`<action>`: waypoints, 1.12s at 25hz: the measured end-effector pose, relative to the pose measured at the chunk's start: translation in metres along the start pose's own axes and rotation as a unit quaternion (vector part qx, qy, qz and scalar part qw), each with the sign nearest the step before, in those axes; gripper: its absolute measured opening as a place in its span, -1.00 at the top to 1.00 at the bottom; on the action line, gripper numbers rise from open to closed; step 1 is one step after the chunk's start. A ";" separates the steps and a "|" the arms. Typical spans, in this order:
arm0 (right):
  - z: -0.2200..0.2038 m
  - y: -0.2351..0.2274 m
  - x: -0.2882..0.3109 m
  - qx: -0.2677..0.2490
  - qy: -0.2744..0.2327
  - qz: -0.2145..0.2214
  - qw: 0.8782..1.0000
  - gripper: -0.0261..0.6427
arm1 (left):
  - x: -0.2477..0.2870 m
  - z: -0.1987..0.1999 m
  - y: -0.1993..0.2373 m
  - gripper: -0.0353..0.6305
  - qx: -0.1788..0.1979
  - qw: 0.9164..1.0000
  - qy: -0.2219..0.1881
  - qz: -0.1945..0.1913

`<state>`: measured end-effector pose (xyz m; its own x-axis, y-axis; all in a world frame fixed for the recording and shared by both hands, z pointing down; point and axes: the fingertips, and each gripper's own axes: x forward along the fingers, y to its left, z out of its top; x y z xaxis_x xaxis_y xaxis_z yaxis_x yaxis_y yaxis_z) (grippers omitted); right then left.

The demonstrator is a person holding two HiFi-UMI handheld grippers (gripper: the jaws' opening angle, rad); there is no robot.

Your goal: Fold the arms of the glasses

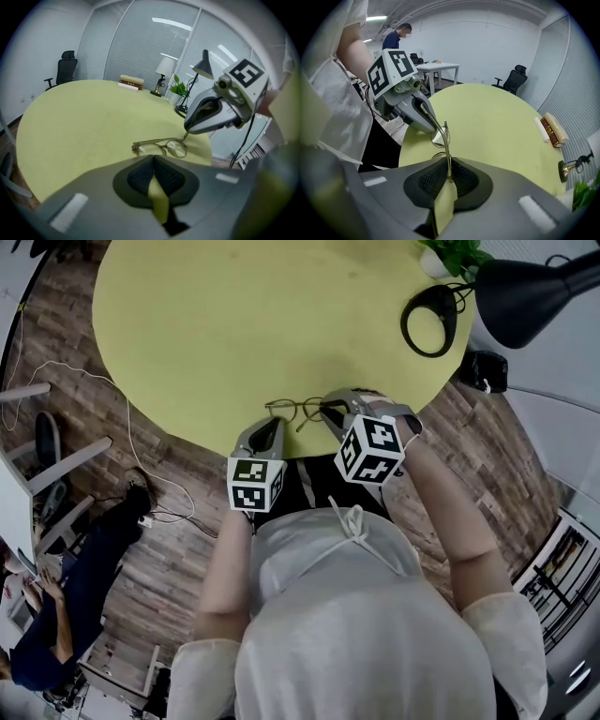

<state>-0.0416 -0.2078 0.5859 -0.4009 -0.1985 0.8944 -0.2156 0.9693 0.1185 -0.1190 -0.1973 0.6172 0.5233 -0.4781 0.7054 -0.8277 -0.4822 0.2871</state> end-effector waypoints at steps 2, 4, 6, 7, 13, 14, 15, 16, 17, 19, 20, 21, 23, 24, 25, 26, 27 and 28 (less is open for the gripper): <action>0.002 0.000 0.005 0.005 -0.003 0.012 1.000 0.85 | 0.002 0.000 0.000 0.88 -0.002 1.000 0.000 0.001; 0.006 0.001 0.010 0.003 -0.002 0.025 1.000 0.86 | 0.002 0.001 0.001 0.88 -0.005 1.000 -0.001 0.002; 0.010 0.002 0.015 -0.003 0.005 0.032 0.999 0.87 | 0.001 0.001 0.002 0.88 -0.008 1.000 -0.002 0.003; 0.011 0.002 0.018 -0.006 0.009 0.036 0.999 0.87 | 0.001 0.002 0.003 0.88 -0.009 1.000 -0.002 0.002; 0.015 0.001 0.028 0.011 0.011 0.056 0.998 0.86 | 0.000 0.003 0.002 0.88 -0.012 1.000 -0.006 -0.004; 0.015 0.001 0.030 0.020 0.008 0.061 0.998 0.84 | 0.000 0.003 0.003 0.88 -0.013 1.000 -0.006 -0.004; 0.015 0.001 0.032 0.028 0.005 0.065 0.997 0.84 | 0.001 0.003 0.003 0.88 -0.013 1.000 -0.005 -0.004; 0.015 0.001 0.034 0.034 0.003 0.068 0.997 0.83 | 0.001 0.004 0.003 0.88 -0.014 1.000 -0.005 -0.004; 0.015 0.000 0.035 0.037 0.003 0.071 0.997 0.83 | 0.002 0.004 0.004 0.88 -0.015 1.000 -0.005 -0.003; 0.016 0.001 0.039 0.036 0.006 0.075 0.997 0.83 | 0.002 0.005 0.004 0.88 -0.018 1.000 -0.006 -0.004; 0.016 0.001 0.040 0.034 0.008 0.076 0.997 0.84 | 0.002 0.005 0.005 0.88 -0.020 1.000 -0.006 -0.004; 0.016 0.002 0.042 0.032 0.009 0.077 0.996 0.84 | 0.002 0.005 0.005 0.88 -0.021 1.000 -0.006 -0.005; 0.016 0.002 0.045 0.030 0.012 0.080 0.996 0.85 | 0.002 0.005 0.005 0.88 -0.024 1.000 -0.004 -0.006; 0.016 0.002 0.047 0.029 0.015 0.081 0.996 0.85 | 0.002 0.005 0.005 0.88 -0.025 1.000 -0.003 -0.007; 0.016 0.002 0.048 0.026 0.017 0.082 0.996 0.85 | 0.002 0.005 0.005 0.88 -0.025 1.000 -0.002 -0.008; 0.015 0.003 0.050 0.023 0.020 0.081 0.996 0.86 | 0.002 0.005 0.005 0.88 -0.025 1.000 -0.002 -0.008; 0.015 0.004 0.052 0.018 0.023 0.081 0.996 0.86 | 0.002 0.005 0.005 0.88 -0.025 1.000 -0.001 -0.009; 0.015 0.004 0.054 0.013 0.026 0.079 0.996 0.86 | 0.002 0.004 0.005 0.88 -0.025 1.000 -0.001 -0.010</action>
<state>-0.0774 -0.2165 0.6279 -0.3857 -0.0346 0.9220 -0.1772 0.9835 -0.0372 -0.1217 -0.2038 0.6173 0.5400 -0.4697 0.6985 -0.8260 -0.4551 0.3326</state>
